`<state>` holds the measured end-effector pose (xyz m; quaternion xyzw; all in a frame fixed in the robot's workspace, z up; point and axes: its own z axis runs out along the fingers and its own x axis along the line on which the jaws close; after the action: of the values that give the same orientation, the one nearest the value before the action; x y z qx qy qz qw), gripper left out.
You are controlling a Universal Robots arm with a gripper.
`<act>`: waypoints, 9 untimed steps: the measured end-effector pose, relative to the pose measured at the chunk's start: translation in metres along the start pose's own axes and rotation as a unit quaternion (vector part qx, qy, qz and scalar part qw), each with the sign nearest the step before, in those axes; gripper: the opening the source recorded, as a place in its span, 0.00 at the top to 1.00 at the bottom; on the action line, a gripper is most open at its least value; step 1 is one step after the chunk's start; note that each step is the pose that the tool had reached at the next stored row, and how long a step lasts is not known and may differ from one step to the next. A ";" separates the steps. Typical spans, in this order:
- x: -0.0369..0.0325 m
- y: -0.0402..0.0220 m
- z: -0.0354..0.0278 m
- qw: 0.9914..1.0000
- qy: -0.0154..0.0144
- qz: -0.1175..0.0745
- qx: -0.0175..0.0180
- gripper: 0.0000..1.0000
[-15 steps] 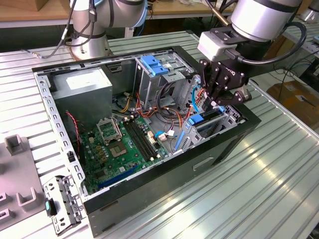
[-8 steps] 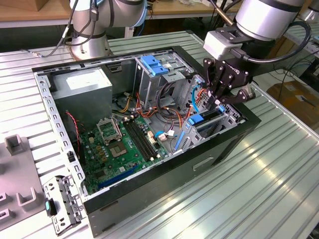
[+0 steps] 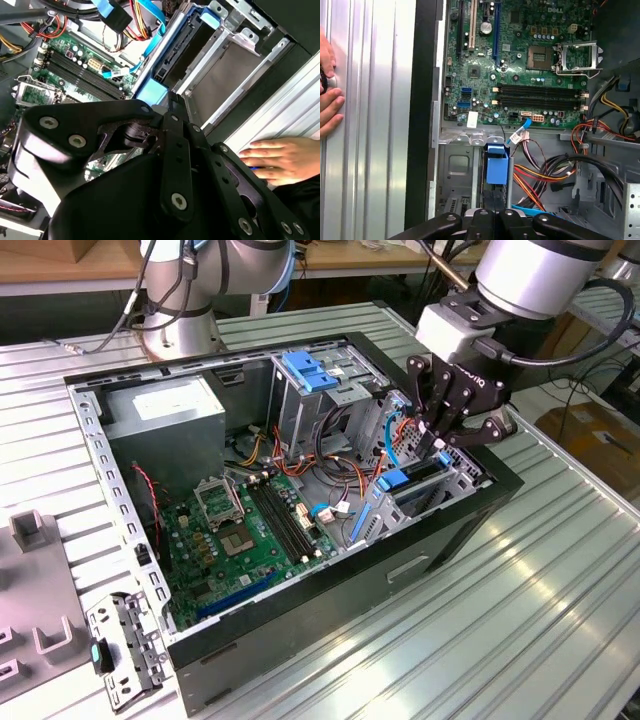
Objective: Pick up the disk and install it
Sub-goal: 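Insert the first disk wire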
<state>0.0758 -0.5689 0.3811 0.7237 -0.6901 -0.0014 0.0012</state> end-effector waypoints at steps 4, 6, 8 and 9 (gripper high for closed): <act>0.0005 -0.0196 0.0000 1.000 0.000 -0.002 -0.004 0.89; 0.0006 -0.0284 -0.0001 1.000 0.000 -0.002 -0.005 0.89; 0.0004 -0.0387 0.0000 1.000 0.000 -0.003 -0.007 0.89; -0.0002 -0.0424 0.0000 1.000 0.000 -0.003 -0.007 0.89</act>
<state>0.1181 -0.5668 0.3809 0.7256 -0.6881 -0.0067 0.0062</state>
